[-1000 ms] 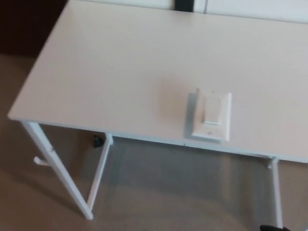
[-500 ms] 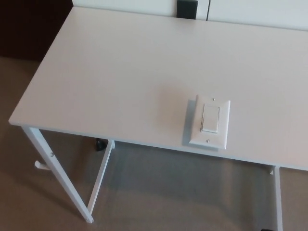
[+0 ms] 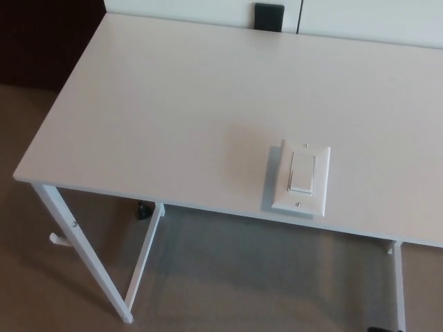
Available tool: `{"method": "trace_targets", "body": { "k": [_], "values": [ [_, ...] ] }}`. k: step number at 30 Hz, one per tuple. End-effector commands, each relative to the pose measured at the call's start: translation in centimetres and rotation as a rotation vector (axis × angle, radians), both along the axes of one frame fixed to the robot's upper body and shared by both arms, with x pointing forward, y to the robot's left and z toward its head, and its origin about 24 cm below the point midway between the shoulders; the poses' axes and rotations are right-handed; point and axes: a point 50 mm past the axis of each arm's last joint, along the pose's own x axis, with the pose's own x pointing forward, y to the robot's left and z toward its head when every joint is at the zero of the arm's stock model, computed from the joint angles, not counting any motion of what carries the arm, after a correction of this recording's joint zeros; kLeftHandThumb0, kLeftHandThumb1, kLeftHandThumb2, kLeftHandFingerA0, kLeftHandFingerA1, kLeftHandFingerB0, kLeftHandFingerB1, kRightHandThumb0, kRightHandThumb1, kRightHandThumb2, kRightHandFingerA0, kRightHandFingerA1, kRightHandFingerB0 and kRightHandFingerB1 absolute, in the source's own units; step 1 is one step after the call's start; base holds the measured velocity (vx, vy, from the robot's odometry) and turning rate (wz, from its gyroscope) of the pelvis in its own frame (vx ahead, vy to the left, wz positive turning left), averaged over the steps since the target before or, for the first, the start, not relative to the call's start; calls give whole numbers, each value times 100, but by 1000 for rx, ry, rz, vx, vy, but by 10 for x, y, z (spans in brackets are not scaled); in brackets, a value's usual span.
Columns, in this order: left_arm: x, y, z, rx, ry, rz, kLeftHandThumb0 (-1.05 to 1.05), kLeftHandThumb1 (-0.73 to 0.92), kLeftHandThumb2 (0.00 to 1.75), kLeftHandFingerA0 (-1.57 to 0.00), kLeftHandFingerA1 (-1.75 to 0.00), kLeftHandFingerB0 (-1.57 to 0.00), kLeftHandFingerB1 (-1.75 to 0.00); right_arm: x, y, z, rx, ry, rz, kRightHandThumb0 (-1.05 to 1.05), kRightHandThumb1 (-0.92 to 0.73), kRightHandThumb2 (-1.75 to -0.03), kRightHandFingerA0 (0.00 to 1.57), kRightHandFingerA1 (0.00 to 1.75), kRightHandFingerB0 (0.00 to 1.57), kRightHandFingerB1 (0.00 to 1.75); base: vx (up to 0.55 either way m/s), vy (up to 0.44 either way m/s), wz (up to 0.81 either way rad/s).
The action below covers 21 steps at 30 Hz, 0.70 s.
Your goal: The robot walk towards a table in front and then clicks the light switch button using the right hand's index finger
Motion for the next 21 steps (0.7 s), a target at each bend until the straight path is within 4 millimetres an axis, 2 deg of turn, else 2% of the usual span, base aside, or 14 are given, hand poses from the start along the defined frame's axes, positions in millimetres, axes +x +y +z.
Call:
{"method": "trace_targets", "body": {
  "k": [1, 2, 4, 5, 6, 7, 9, 10, 12, 15, 17, 19, 20, 21],
  "values": [
    [1, 4, 3, 19, -8, -18, -11, 66, 59, -54, -45, -37, -38, 0, 31, 32, 19, -96, 194, 3, -87, -66, 29, 50, 15, 40, 0, 0, 0],
    [1, 4, 3, 21, -7, -17, -11, 66, 59, -54, -45, -37, -38, 0, 34, 35, 25, -102, 204, 3, -87, -66, 29, 50, 15, 40, 0, 0, 0],
    [2, 4, 4, 19, -15, -15, -11, 66, 59, -54, -45, -38, -38, 0, 48, 53, 86, -153, 280, 3, -89, -66, 26, 52, 14, 42, 0, 0, 0],
    [4, 4, 4, 12, -15, -11, -13, 66, 59, -54, -46, -38, -39, -1, 56, 65, 134, -180, 313, 2, -65, -102, 16, 55, 9, 51, 0, 0, 0],
    [4, 3, 4, 10, -15, -9, -13, 66, 59, -54, -46, -38, -39, -2, 58, 69, 147, -185, 322, 2, -65, -102, 16, 55, 9, 51, 0, 0, 0],
    [4, 3, 4, 19, -16, -13, -18, 60, 62, -53, -48, -38, -41, -3, 69, 89, 226, -233, 359, 0, -87, -70, 20, 54, 13, 46, 0, 0, 0],
    [5, 3, 4, 8, -16, -7, -17, 60, 61, -53, -49, -37, -41, -4, 74, 102, 250, -276, 385, 0, -86, -71, 22, 57, 14, 48, 0, 0, 0],
    [6, 3, 4, 27, -8, -16, -18, 60, 62, -53, -48, -37, -41, -6, 81, 126, 265, -338, 419, -2, -81, -78, 27, 60, 10, 48, 0, 0, 0],
    [5, 3, 4, 9, -8, -3, -11, 66, 59, -54, -46, -37, -38, -8, 84, 140, 277, -384, 442, -1, -80, -79, 28, 62, 12, 50, 0, 0, 0],
    [7, 4, 5, 19, -10, -12, -13, 66, 59, -56, -47, -37, -39, -14, 88, 175, 269, -498, 490, 0, -70, -85, 36, 65, 17, 53, 0, 0, 0],
    [7, 3, 5, 22, -13, -20, -13, 67, 59, -56, -47, -37, -38, -18, 88, 198, 253, -616, 531, 4, -68, -84, 36, 66, 22, 55, 0, 0, 0],
    [6, 4, 6, 25, -14, -25, -13, 67, 59, -55, -47, -36, -38, -19, 88, 203, 243, -665, 542, 5, -66, -83, 38, 66, 24, 56, 0, 0, 0],
    [6, 3, 6, 25, -17, -26, -12, 66, 59, -55, -46, -36, -38, -20, 86, 209, 210, -738, 546, 2, -60, -87, 41, 68, 26, 58, 0, 0, 0],
    [7, 3, 5, 23, -17, -22, -13, 67, 59, -56, -48, -36, -39, -22, 84, 218, 154, -859, 543, 10, -53, -85, 44, 69, 33, 62, 0, 0, 0]
  ]
}}
